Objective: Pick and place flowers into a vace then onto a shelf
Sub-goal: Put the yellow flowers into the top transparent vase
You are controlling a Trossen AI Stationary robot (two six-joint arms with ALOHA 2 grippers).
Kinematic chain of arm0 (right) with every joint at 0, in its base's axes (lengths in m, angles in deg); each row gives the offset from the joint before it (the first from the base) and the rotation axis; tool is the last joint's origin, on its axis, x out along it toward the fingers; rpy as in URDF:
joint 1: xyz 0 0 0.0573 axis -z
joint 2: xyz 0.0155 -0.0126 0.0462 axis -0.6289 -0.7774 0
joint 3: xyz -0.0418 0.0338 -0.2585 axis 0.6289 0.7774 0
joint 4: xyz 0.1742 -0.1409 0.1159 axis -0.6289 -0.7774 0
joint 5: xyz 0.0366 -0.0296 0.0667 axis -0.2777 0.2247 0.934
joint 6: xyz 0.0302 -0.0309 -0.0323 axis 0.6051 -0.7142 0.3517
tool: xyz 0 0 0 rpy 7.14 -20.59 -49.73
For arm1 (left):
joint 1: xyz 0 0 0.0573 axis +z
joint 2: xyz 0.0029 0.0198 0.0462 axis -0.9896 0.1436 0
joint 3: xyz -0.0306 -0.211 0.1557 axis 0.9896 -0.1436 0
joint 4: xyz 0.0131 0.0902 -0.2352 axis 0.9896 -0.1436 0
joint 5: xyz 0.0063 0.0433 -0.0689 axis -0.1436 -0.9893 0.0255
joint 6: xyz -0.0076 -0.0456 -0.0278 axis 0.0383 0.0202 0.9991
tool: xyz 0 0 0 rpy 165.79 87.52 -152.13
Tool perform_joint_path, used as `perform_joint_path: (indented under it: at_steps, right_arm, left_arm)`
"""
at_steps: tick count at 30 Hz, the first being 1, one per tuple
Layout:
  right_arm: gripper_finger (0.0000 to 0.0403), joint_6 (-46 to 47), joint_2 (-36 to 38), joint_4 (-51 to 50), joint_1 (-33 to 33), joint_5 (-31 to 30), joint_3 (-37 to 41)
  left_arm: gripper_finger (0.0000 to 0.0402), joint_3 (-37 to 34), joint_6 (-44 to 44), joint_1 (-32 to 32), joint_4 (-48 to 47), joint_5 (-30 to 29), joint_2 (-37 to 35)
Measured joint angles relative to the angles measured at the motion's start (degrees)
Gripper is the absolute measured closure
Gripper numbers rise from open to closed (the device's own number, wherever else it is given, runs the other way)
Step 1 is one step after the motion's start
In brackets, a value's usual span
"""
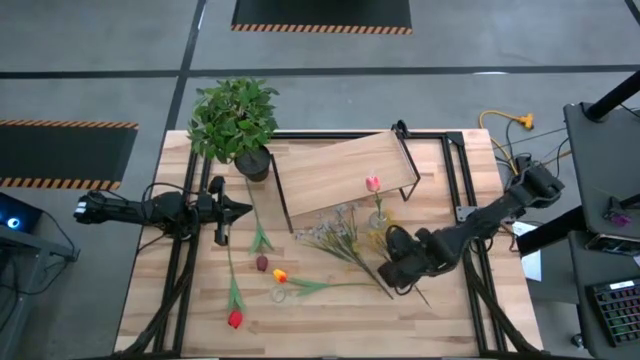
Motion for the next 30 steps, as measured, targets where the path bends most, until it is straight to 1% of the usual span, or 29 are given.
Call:
perform_joint_path:
  at_steps: [3, 6, 11, 13, 17, 23, 30]
  right_arm:
    - [0.039, -8.1, 2.7, 2.5, -0.7, -3.8, -0.6]
    - [0.039, -13.3, 5.4, 4.0, -1.3, -6.6, -0.9]
    - [0.039, -22.4, 9.0, 7.8, -2.9, -16.4, -1.0]
    - [0.039, -25.0, 10.2, 9.3, -3.4, -18.7, -0.9]
    - [0.039, -30.7, 11.8, 12.7, -4.6, -20.4, -0.9]
    - [0.039, -36.6, 14.0, 16.3, -6.4, -20.4, -1.3]
    - [0.039, -36.5, 18.1, 16.3, -8.7, -20.4, -2.3]
  left_arm:
    - [0.0402, 0.0, 0.0, 0.0, 0.0, 0.0, 0.0]
    - [0.0402, 0.0, 0.0, 0.0, 0.0, 0.0, 0.0]
    - [0.0402, 0.0, 0.0, 0.0, 0.0, 0.0, 0.0]
    - [0.0402, 0.0, 0.0, 0.0, 0.0, 0.0, 0.0]
    - [0.0402, 0.0, 0.0, 0.0, 0.0, 0.0, 0.0]
    - [0.0402, 0.0, 0.0, 0.0, 0.0, 0.0, 0.0]
    - [0.0402, 0.0, 0.0, 0.0, 0.0, 0.0, 0.0]
